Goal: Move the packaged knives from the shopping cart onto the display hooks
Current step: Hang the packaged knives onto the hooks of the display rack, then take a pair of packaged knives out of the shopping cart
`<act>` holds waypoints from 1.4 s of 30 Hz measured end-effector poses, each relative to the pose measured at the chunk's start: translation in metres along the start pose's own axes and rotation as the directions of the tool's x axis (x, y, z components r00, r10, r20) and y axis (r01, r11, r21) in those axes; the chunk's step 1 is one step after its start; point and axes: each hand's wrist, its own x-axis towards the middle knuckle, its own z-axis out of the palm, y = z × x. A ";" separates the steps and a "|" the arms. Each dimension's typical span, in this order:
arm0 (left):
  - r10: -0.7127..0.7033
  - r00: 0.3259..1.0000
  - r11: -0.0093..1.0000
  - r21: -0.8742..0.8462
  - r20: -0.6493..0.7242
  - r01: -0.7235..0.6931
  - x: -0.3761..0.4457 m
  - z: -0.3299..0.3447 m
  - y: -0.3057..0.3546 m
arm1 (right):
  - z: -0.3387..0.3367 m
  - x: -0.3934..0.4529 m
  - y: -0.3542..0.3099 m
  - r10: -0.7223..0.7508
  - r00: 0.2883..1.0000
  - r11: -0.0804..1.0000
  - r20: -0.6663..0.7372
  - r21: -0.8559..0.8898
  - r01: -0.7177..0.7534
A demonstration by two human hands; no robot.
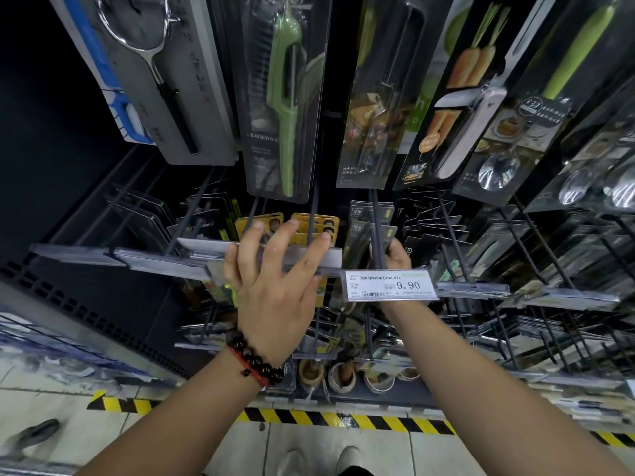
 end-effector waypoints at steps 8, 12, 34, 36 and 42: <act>0.006 1.000 1.000 0.011 0.025 -0.007 0.000 -0.002 0.000 | 0.006 0.032 0.016 0.092 0.996 0.995 0.003 -0.026 -0.092; 0.007 0.999 1.000 0.002 0.041 -0.007 -0.002 -0.004 -0.001 | 0.000 0.021 0.033 0.209 0.976 0.978 0.069 -0.006 -0.209; -0.173 0.551 0.919 -0.067 0.817 0.388 -0.162 -0.095 0.003 | -0.053 -0.207 0.048 -0.062 0.948 0.735 0.311 -0.629 0.254; -0.223 0.540 0.908 -0.029 0.812 0.418 -0.186 -0.125 0.010 | -0.047 -0.236 0.053 -0.058 0.924 0.689 0.379 -0.654 0.312; -0.384 0.503 0.827 0.045 0.774 0.561 -0.251 -0.222 0.003 | -0.014 -0.332 0.069 -0.026 0.826 0.694 0.564 -0.584 0.421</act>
